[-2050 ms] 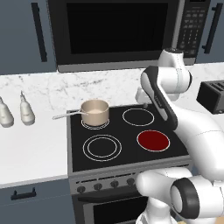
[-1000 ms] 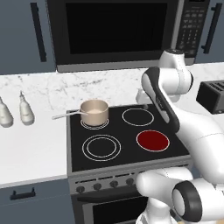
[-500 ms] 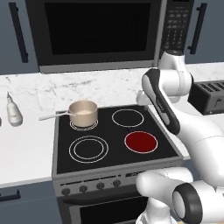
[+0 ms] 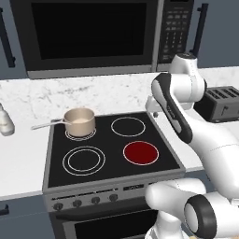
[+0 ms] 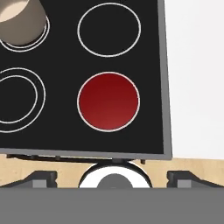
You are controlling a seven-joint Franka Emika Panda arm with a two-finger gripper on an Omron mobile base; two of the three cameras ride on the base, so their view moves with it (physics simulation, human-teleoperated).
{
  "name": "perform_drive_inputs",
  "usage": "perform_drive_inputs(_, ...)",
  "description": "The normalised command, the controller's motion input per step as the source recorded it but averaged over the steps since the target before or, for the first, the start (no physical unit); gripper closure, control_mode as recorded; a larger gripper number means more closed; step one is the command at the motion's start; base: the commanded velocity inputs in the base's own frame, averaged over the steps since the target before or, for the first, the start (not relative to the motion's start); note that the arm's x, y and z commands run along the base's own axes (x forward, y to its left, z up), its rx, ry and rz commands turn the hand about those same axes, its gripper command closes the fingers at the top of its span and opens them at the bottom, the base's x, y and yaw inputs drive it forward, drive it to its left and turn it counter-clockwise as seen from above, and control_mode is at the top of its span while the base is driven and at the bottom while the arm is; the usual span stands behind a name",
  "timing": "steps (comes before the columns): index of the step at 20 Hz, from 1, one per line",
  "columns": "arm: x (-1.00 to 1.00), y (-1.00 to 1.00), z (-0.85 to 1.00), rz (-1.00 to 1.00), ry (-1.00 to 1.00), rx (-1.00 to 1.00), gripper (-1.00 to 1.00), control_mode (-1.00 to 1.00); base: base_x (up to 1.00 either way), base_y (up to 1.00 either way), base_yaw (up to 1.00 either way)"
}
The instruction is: Turn off the front right burner of the stove.
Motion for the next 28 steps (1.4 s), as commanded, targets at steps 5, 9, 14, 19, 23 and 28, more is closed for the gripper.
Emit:
perform_drive_inputs(5,0.0,0.0,0.0,0.0,0.0,0.0,-1.0,1.0,0.0,-0.38,0.0)
perform_drive_inputs(9,0.0,0.0,0.0,0.0,0.0,0.0,-1.0,1.0,0.0,-0.43,0.0)
perform_drive_inputs(14,0.0,0.0,0.0,0.0,0.0,0.0,-1.0,1.0,0.0,-0.39,0.0)
perform_drive_inputs(19,0.0,0.0,0.0,0.0,0.0,0.0,-1.0,-1.0,0.0,-0.16,0.0)
perform_drive_inputs(23,0.0,0.0,0.0,0.0,0.0,0.0,-1.0,-1.0,0.0,0.0,0.0)
perform_drive_inputs(28,-0.02,0.02,0.0,0.0,0.0,0.0,-1.0,-1.0,0.0,0.0,0.0)
